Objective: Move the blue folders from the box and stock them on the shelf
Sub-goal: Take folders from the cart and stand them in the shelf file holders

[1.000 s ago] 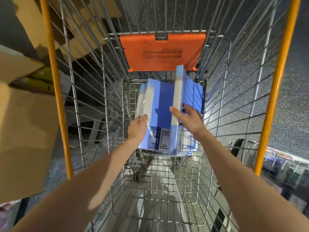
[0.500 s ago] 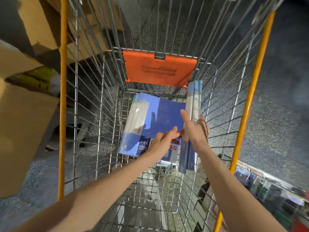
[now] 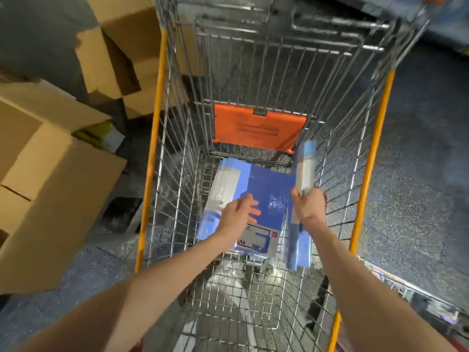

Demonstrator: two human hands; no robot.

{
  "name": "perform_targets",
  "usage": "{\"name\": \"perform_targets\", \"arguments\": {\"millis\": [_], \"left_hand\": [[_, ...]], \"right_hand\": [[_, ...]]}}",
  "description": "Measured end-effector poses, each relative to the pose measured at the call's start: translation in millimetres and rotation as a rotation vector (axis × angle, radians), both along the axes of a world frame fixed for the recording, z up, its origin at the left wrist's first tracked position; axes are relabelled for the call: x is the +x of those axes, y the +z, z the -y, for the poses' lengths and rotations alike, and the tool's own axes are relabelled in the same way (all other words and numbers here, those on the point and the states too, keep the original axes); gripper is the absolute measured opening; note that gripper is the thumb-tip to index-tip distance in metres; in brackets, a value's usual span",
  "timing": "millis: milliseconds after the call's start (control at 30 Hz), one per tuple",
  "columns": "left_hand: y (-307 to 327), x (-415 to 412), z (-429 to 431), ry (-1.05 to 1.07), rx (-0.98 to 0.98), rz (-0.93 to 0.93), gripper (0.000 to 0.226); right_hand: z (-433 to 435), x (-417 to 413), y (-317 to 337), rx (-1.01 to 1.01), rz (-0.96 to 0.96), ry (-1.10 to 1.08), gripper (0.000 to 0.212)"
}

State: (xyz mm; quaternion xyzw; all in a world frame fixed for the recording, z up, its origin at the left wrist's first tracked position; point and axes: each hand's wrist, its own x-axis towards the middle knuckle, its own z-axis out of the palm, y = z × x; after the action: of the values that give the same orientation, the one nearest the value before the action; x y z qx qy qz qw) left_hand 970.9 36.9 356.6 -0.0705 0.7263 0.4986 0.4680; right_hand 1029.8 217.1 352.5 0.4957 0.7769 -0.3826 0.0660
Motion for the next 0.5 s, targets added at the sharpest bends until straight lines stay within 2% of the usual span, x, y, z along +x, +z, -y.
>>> {"name": "perform_targets", "arguments": {"millis": [67, 167, 267, 333, 400, 500], "left_hand": [[10, -6, 8, -0.061, -0.019, -0.028, 0.039], [35, -21, 13, -0.161, -0.014, -0.080, 0.029], [66, -42, 18, -0.165, 0.040, -0.122, 0.020], [93, -52, 25, -0.170, 0.074, -0.156, 0.018], [118, -59, 29, -0.189, 0.126, -0.228, 0.022], [167, -65, 48, -0.262, 0.230, -0.343, 0.027]], "right_hand": [[9, 2, 20, 0.040, -0.037, 0.033, 0.061], [25, 3, 62, 0.039, -0.133, -0.023, 0.058], [46, 9, 115, 0.060, -0.251, -0.067, 0.058], [64, 17, 158, 0.071, -0.340, -0.117, 0.048], [80, 25, 191, 0.013, -0.449, -0.158, 0.025], [116, 48, 254, -0.054, -0.614, -0.279, 0.029]]}}
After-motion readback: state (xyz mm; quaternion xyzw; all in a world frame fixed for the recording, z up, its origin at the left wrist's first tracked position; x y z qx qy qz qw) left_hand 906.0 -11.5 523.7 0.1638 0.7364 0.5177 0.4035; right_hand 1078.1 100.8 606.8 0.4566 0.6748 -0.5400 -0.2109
